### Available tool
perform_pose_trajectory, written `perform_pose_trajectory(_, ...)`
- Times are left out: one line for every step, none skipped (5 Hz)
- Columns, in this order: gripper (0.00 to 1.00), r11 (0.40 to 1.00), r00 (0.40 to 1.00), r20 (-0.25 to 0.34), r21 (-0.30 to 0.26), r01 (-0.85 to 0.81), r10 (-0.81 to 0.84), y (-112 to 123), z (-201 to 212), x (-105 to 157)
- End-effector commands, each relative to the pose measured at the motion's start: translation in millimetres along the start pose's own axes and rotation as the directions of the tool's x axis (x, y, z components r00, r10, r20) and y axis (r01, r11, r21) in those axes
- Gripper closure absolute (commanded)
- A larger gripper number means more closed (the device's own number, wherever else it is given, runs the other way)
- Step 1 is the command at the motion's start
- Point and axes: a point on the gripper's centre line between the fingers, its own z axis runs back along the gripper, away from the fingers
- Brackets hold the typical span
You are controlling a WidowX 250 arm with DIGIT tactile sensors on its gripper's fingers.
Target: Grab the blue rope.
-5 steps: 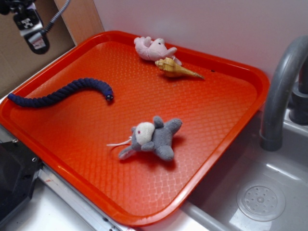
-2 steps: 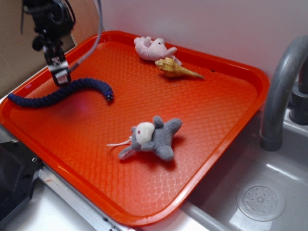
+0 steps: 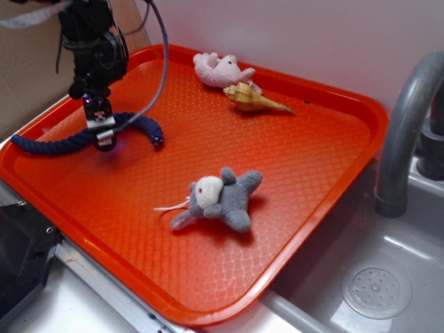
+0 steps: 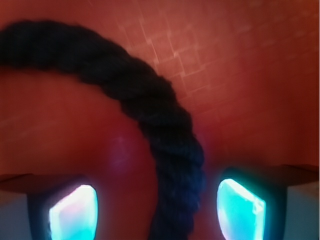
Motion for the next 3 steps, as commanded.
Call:
perform_pose_trajectory(0.23,1.0,1.0,-0.023,0.016,-0.006,0.006,0.7,-14.3,0.4)
perform_pose_trajectory(1.0,1.0,1.0,-0.015,0.011,0.006,-0.006,-0.8,-15.6,-0.7)
perform_pose_trajectory(1.0,1.0,1.0,-0.016,0.017,0.008,-0.008,-0.4,-15.9,-0.9)
